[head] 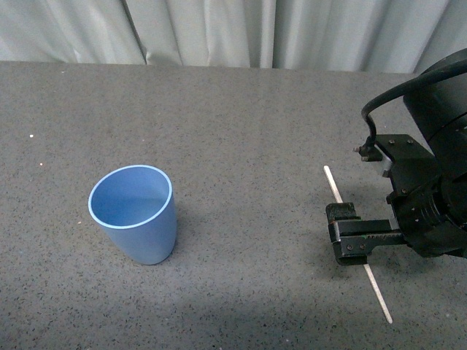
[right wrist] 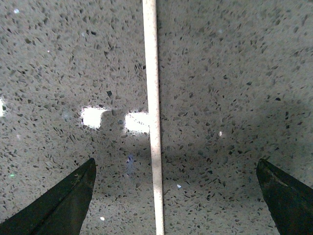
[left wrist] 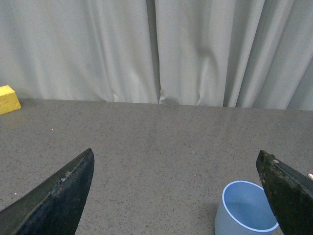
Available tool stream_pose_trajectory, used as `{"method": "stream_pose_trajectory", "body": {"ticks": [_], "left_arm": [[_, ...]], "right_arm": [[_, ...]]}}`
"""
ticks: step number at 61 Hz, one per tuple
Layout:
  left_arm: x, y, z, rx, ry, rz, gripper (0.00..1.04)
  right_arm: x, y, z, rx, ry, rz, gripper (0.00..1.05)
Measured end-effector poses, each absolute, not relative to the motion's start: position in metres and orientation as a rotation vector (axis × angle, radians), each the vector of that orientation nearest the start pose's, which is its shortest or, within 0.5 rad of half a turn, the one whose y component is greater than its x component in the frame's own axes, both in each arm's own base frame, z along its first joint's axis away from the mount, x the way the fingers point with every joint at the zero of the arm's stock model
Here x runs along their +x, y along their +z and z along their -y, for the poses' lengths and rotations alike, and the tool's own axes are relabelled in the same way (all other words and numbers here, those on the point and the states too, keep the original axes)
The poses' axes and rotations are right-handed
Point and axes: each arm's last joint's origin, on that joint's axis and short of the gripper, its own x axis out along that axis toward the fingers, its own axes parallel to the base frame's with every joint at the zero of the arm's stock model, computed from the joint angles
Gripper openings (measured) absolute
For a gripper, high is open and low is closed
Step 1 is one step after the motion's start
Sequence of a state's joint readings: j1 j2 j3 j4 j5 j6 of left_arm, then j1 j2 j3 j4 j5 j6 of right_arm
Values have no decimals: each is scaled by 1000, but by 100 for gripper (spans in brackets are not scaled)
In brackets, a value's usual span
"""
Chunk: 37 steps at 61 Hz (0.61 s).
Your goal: Transfer chopsticks to blue cup
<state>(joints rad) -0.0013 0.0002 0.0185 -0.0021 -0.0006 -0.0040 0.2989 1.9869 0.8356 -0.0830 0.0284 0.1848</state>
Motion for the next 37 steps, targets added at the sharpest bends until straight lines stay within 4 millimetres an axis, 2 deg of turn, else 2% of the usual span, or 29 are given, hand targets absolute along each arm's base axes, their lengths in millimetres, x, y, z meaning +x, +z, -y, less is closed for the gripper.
{"method": "stream_pose_trajectory", "body": {"ticks": [15, 33, 37], "left_arm": [[97, 170, 0, -4, -1, 16, 98], [97, 170, 0, -4, -1, 16, 98], [97, 170, 0, -4, -1, 16, 98]], "right_arm": [[307, 44, -95, -47, 86, -1272, 95], [315, 41, -105, -67, 95, -1279, 51], [317, 41, -106, -69, 96, -1283, 39]]}}
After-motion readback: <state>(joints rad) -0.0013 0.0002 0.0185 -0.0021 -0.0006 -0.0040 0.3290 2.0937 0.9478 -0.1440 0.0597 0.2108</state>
